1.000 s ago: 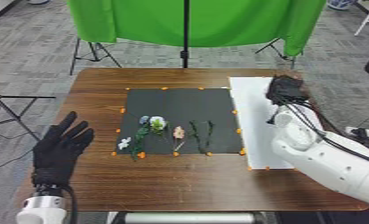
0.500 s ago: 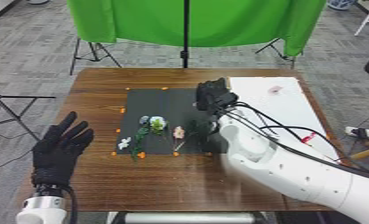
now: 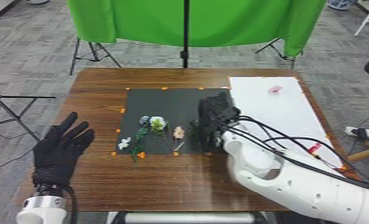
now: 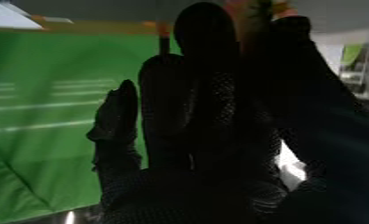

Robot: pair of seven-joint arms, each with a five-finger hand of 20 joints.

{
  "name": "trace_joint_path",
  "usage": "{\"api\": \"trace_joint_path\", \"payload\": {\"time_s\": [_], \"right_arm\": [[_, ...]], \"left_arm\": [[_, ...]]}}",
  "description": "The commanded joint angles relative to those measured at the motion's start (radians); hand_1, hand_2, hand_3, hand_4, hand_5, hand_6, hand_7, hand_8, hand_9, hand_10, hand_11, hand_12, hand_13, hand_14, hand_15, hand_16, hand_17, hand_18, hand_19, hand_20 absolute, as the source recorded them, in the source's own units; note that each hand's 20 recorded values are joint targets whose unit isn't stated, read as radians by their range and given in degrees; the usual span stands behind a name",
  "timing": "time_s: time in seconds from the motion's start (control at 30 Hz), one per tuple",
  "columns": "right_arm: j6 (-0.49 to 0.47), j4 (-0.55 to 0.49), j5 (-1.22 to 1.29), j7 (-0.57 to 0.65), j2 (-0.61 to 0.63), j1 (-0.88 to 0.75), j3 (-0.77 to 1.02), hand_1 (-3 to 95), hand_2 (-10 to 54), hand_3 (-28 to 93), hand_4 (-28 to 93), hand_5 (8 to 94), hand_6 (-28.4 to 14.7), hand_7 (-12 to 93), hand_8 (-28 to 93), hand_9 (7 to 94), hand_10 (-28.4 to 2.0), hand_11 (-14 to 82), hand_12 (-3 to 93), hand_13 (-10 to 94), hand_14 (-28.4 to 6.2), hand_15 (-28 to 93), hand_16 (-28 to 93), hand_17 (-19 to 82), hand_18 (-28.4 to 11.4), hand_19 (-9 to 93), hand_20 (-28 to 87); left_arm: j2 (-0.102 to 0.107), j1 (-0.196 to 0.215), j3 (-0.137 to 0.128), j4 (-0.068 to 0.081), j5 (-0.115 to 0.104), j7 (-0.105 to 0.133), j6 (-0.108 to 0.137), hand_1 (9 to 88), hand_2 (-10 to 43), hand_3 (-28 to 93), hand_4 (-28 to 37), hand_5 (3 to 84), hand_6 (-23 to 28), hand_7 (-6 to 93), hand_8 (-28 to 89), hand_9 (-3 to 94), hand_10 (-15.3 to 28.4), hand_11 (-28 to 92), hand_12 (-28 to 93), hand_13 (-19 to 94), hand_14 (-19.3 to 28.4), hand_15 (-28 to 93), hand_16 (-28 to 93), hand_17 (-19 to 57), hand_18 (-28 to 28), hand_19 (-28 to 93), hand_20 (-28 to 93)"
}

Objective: Arrange flowers

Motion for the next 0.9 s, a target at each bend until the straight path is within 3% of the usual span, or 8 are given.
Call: {"api": "trace_joint_path", "payload": {"time_s": [0.03,0.2,0.3,0.43,0.57,0.67,0.83,0.9], "right_arm": [[-0.107,-0.029,-0.071,-0.017,0.015,-0.03,0.031,43.8,-9.5,76,-28,73.4,5.0,13,-5,82.0,-8.1,28.1,30.1,62,-7.8,76,21,17,-22.1,81,54],[-0.153,-0.071,-0.023,-0.02,0.028,-0.071,0.106,38.6,-9.5,80,-28,63.6,3.1,14,-13,75.2,-10.1,36.4,24.8,59,-9.1,78,20,15,-22.8,80,56],[-0.193,-0.125,0.009,-0.035,0.039,-0.116,0.193,34.8,-9.5,82,-28,60.9,1.6,13,-13,71.7,-11.3,42.6,20.9,58,-10.0,80,20,14,-23.2,80,57],[-0.219,-0.185,0.086,-0.033,0.049,-0.136,0.267,32.1,-9.5,82,-28,57.6,0.3,13,-12,67.2,-12.3,46.3,20.4,55,-11.9,82,20,12,-24.1,80,59],[-0.148,-0.202,0.154,0.0,0.081,-0.089,0.267,30.4,-9.5,81,-28,56.9,-0.2,13,-12,65.9,-13.1,47.0,20.1,54,-12.6,82,20,11,-24.3,79,59],[-0.098,-0.124,0.186,0.055,0.093,-0.014,0.252,30.1,-9.5,81,-28,57.0,-0.3,13,-12,65.6,-13.4,46.1,19.4,54,-12.9,82,20,12,-24.4,79,59],[-0.033,0.073,0.274,0.111,0.121,0.16,0.16,30.8,-9.5,80,-28,56.3,-0.5,13,-12,61.6,-14.5,34.1,15.8,50,-12.9,77,16,11,-24.3,77,58],[-0.011,0.136,0.287,0.116,0.131,0.215,0.114,30.8,-9.5,81,-28,55.0,-0.4,14,-13,58.5,-15.0,29.3,15.1,47,-13.3,76,14,10,-24.3,76,56]], "left_arm": [[0.025,0.01,0.014,0.005,-0.021,0.02,0.013,18.5,10.1,78,-28.3,37.0,9.6,8.0,-8,33.5,20.9,24,10,21,28.4,59,-12,-8.1,28.4,54,21],[0.024,0.016,0.015,0.004,-0.024,0.019,0.011,18.3,10.2,78,-28.3,37.1,9.6,8.0,-8,33.5,20.9,24,10,21,28.4,59,-12,-8.1,28.4,54,21],[0.007,0.016,0.008,0.003,-0.011,-0.005,0.007,18.3,10.3,78,-28.3,37.1,9.6,7.9,-8,33.5,20.9,24,10,21,28.4,58,-11,-8.1,28.4,54,21],[0.015,0.024,0.01,0.002,-0.02,0.009,0.013,18.5,10.4,78,-28.3,37.2,9.6,7.8,-8,33.5,20.9,24,11,21,28.4,58,-11,-8.1,28.4,54,21],[0.035,0.02,0.026,0.004,-0.035,0.035,0.018,18.4,10.7,77,-28.3,37.1,9.6,7.6,-8,33.5,20.9,23,11,21,28.4,58,-11,-8.1,28.4,54,21],[0.035,0.014,0.032,0.006,-0.033,0.043,0.022,18.2,10.8,77,-28.3,37.1,9.7,7.5,-8,33.5,20.9,23,11,21,28.4,58,-11,-8.1,28.4,54,21],[0.049,0.01,0.044,0.011,-0.046,0.065,0.029,18.1,10.8,77,-28.3,37.2,9.7,7.5,-8,33.7,20.9,24,11,21,28.4,58,-11,-8.1,28.4,54,21],[0.044,0.009,0.042,0.013,-0.043,0.059,0.027,18.1,10.8,78,-28.3,37.2,9.7,7.5,-8,33.7,20.9,24,11,21,28.4,58,-11,-8.1,28.4,54,21]]}}
